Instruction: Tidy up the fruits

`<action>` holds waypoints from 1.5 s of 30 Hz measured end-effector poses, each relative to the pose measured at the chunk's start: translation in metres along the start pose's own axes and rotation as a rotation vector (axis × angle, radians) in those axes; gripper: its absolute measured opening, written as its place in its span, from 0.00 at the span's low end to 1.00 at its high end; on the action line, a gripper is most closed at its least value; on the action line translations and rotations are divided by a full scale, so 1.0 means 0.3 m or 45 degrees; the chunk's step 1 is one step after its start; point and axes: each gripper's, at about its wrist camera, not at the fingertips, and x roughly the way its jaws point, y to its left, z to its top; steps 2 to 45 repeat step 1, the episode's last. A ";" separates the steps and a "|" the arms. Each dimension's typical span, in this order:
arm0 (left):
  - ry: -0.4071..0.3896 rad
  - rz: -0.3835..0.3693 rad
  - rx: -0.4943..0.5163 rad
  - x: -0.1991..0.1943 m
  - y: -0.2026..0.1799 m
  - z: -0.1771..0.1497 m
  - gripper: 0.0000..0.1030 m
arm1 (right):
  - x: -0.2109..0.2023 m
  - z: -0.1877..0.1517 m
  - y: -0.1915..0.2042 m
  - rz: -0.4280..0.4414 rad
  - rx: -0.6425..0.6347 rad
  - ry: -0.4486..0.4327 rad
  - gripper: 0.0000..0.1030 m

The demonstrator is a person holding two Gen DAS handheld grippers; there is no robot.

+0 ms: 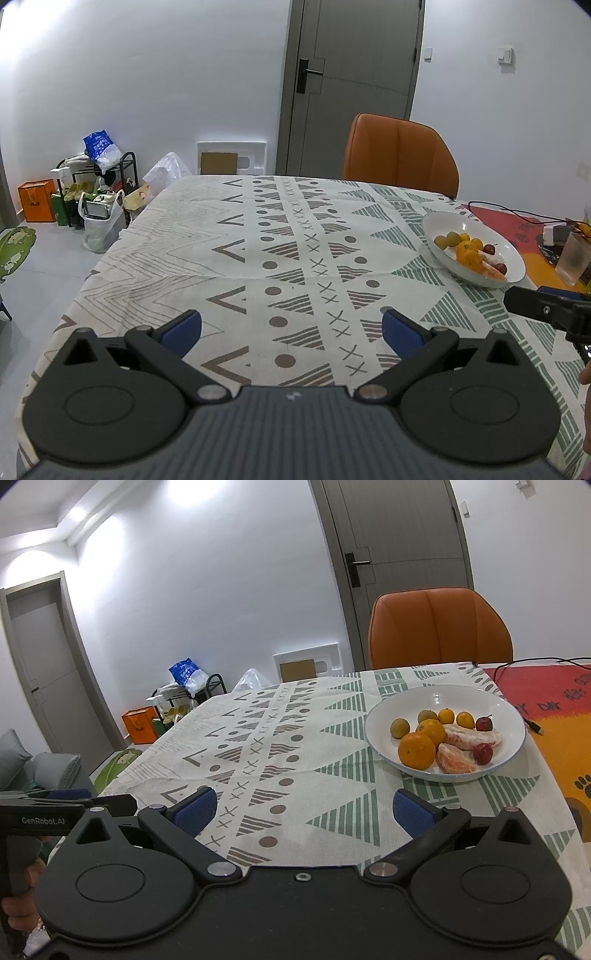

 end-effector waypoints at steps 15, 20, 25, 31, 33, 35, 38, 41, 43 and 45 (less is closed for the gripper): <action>0.003 -0.002 -0.002 0.004 0.000 -0.001 1.00 | 0.002 0.000 -0.002 -0.001 0.003 0.002 1.00; 0.003 -0.002 -0.002 0.004 0.000 -0.001 1.00 | 0.002 0.000 -0.002 -0.001 0.003 0.002 1.00; 0.003 -0.002 -0.002 0.004 0.000 -0.001 1.00 | 0.002 0.000 -0.002 -0.001 0.003 0.002 1.00; 0.003 -0.002 -0.002 0.004 0.000 -0.001 1.00 | 0.002 0.000 -0.002 -0.001 0.003 0.002 1.00; 0.003 -0.002 -0.002 0.004 0.000 -0.001 1.00 | 0.002 0.000 -0.002 -0.001 0.003 0.002 1.00; 0.003 -0.002 -0.002 0.004 0.000 -0.001 1.00 | 0.002 0.000 -0.002 -0.001 0.003 0.002 1.00; 0.003 -0.002 -0.002 0.004 0.000 -0.001 1.00 | 0.002 0.000 -0.002 -0.001 0.003 0.002 1.00; 0.003 -0.002 -0.002 0.004 0.000 -0.001 1.00 | 0.002 0.000 -0.002 -0.001 0.003 0.002 1.00; 0.003 -0.002 -0.002 0.004 0.000 -0.001 1.00 | 0.002 0.000 -0.002 -0.001 0.003 0.002 1.00; 0.003 -0.002 -0.002 0.004 0.000 -0.001 1.00 | 0.002 0.000 -0.002 -0.001 0.003 0.002 1.00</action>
